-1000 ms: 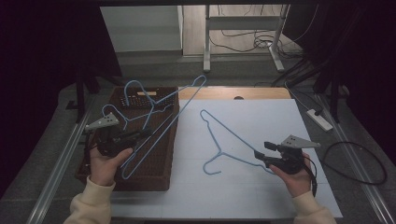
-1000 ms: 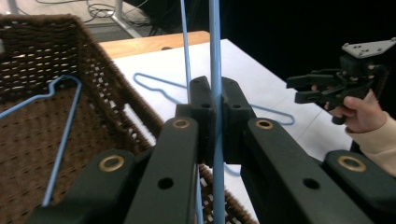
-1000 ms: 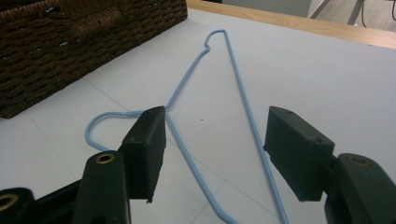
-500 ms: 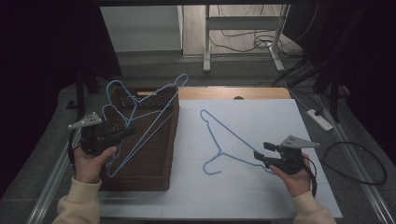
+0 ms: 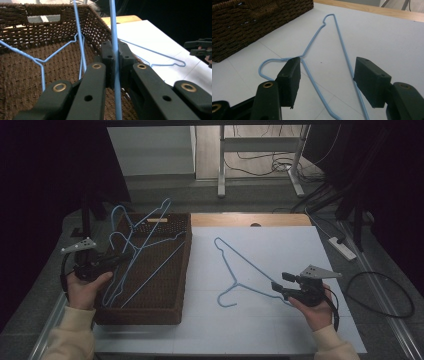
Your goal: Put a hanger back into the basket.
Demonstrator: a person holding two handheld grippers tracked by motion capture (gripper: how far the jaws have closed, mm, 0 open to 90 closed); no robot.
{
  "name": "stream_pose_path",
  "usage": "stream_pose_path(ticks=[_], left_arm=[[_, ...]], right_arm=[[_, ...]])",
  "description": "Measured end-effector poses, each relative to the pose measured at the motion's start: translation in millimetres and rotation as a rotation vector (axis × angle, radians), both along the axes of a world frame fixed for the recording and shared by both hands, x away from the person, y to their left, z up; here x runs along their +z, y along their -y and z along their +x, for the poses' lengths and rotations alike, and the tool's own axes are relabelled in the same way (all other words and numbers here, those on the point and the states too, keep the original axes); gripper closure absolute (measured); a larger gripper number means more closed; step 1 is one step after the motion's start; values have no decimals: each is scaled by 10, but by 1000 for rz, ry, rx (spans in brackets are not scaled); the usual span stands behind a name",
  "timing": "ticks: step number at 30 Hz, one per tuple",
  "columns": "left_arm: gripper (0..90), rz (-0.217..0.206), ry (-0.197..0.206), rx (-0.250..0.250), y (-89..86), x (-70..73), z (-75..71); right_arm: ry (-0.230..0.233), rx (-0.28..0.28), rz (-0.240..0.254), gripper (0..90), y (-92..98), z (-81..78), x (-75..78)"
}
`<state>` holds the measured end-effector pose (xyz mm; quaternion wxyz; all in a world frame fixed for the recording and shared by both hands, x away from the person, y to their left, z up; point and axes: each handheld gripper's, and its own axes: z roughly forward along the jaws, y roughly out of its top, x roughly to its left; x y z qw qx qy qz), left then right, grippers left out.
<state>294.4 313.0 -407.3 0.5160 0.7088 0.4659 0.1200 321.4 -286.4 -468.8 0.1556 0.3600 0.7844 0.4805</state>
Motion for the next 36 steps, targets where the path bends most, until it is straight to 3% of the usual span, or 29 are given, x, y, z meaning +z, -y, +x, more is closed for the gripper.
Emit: stream_pose_path(ticks=[11,21,25,34,36], left_arm=[[854,71,-52,-26,31,-97,130],[856,59,-59,-79,50,-129,115],[855,73,-71,-102,63,-157,110],[855,175,-205,-90,117,-353,275],[857,165,-240,-101,111,-405,316]], right_arm=[[-4,-4,-1,390,1,4,-8],[-5,-5,-5,390,0,5,-10],[-4,-4,-6,390,-3,6,-11],[-5,-2,-9,390,-9,9,-17],[-5,-4,-7,390,-9,11,-22]])
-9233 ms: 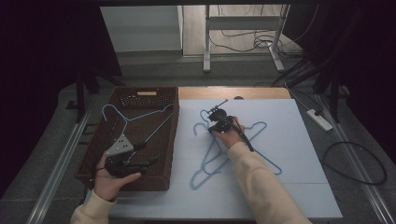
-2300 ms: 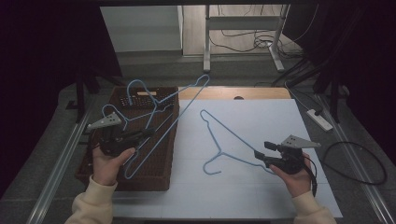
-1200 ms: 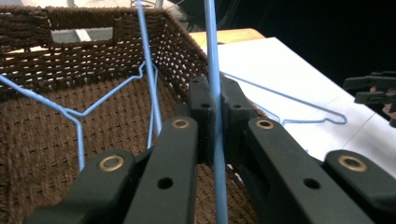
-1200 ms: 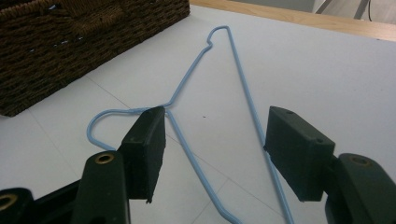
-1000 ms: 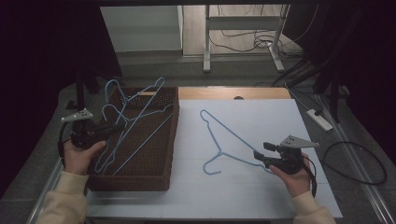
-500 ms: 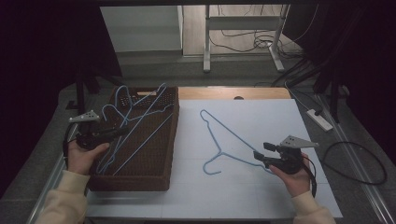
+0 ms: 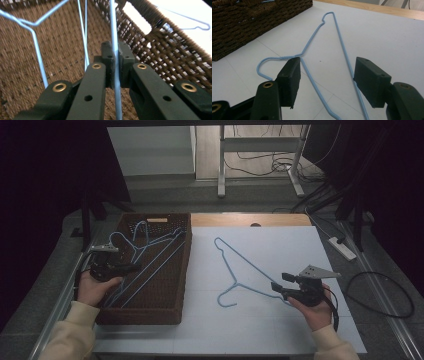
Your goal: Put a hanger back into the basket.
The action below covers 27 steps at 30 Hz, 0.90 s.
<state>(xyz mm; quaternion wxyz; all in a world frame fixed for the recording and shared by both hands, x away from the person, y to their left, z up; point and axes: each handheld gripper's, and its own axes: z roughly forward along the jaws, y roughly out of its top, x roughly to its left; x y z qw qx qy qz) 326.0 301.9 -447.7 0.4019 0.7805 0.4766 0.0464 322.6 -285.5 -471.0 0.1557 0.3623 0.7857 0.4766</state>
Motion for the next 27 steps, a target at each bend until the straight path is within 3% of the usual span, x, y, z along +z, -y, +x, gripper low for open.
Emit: stream_pose_path(ticks=[4,13,16,18,21,25,27], left_arm=[[857,23,-48,14,1,-71,52],[841,154,-109,168,-12,-126,108],[831,186,-112,189,-8,-131,116],[798,211,-99,217,-6,-122,120],[663,256,-57,261,5,-80,107],[506,250,19,273,33,25,43],[448,230,76,250,69,120,-19]], right_arm=[[0,-2,-5,390,-1,1,-3],[-2,0,-9,390,-6,-1,-7],[-2,0,-10,390,-7,1,-9],[-3,0,-13,390,-7,1,-9],[-2,0,-14,390,-8,-1,-9],[-3,0,-14,390,-6,-1,-9],[-4,-1,-14,390,-6,1,-11]])
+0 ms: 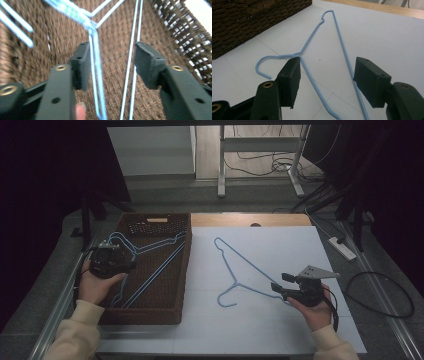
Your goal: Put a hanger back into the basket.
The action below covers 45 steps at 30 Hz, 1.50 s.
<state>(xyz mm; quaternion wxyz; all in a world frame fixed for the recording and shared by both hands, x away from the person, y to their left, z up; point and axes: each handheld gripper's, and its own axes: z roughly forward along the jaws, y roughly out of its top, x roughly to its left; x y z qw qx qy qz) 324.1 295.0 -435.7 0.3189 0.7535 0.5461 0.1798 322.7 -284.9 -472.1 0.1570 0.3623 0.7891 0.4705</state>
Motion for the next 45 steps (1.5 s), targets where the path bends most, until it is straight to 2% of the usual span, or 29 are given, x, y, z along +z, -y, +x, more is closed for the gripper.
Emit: stream_pose_path(ticks=[2,7,10,18,24,34,38,45], left_arm=[[409,-25,43,-34,34,81,-55],[355,-94,115,-113,121,268,-194],[332,-132,137,-157,193,337,-272],[311,-178,148,-241,471,334,-403],[307,-193,161,-292,657,292,-468],[301,-213,191,-331,807,260,-600],[300,-207,198,-345,892,248,-624],[300,-211,210,-335,921,197,-630]], right_arm=[[1,1,-2,390,-2,-1,0],[2,-1,0,390,-1,-6,5],[3,0,1,390,0,-7,7],[2,1,-2,390,1,-11,13],[4,0,2,390,4,-12,15],[10,8,-3,390,-4,-17,17],[12,9,-10,390,-8,-29,21],[8,9,-10,389,-10,-22,13]])
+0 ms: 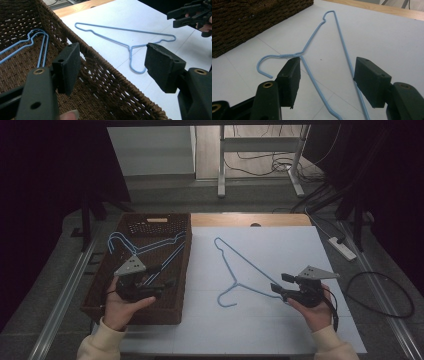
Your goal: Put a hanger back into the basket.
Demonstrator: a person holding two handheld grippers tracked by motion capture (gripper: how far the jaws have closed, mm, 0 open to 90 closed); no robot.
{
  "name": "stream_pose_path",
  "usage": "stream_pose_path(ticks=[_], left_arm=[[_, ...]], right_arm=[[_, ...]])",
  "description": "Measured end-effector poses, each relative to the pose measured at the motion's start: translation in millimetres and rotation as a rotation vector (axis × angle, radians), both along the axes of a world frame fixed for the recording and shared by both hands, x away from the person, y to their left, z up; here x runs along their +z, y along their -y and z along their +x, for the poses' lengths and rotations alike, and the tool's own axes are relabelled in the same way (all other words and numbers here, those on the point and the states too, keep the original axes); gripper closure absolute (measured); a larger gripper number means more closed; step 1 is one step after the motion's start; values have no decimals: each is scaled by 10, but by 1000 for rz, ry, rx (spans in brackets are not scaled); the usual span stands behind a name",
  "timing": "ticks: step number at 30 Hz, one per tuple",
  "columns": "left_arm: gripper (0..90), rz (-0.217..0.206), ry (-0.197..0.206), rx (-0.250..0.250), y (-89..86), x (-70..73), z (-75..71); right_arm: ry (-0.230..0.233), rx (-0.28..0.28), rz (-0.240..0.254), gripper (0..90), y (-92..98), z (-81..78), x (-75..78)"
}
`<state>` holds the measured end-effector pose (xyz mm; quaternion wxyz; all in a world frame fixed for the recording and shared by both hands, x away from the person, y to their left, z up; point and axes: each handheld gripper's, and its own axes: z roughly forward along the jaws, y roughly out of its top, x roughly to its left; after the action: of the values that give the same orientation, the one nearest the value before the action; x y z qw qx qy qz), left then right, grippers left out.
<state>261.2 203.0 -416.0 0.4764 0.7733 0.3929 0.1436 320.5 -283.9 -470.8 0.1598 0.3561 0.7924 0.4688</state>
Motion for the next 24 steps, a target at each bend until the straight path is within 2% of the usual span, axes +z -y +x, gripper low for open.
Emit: stream_pose_path(ticks=[7,10,13,16,19,22,24], left_arm=[[299,-2,3,8,-50,-24,-23],[299,-5,3,14,-75,-30,-29],[299,-18,-3,7,-91,-28,-43],[298,-19,2,4,-97,-11,-64],[298,-19,2,0,-93,-6,-70],[298,-16,-3,-3,-84,-18,-62],[298,-15,-8,-5,-78,-29,-56]], right_arm=[[5,-4,-6,389,-6,11,9],[6,-24,-31,389,-13,23,11],[0,-28,-34,389,-28,45,14],[-1,-21,-36,389,-64,65,38],[-17,10,-48,372,-148,122,86],[-38,30,-66,356,-229,190,83],[-53,35,-95,351,-289,244,62]])
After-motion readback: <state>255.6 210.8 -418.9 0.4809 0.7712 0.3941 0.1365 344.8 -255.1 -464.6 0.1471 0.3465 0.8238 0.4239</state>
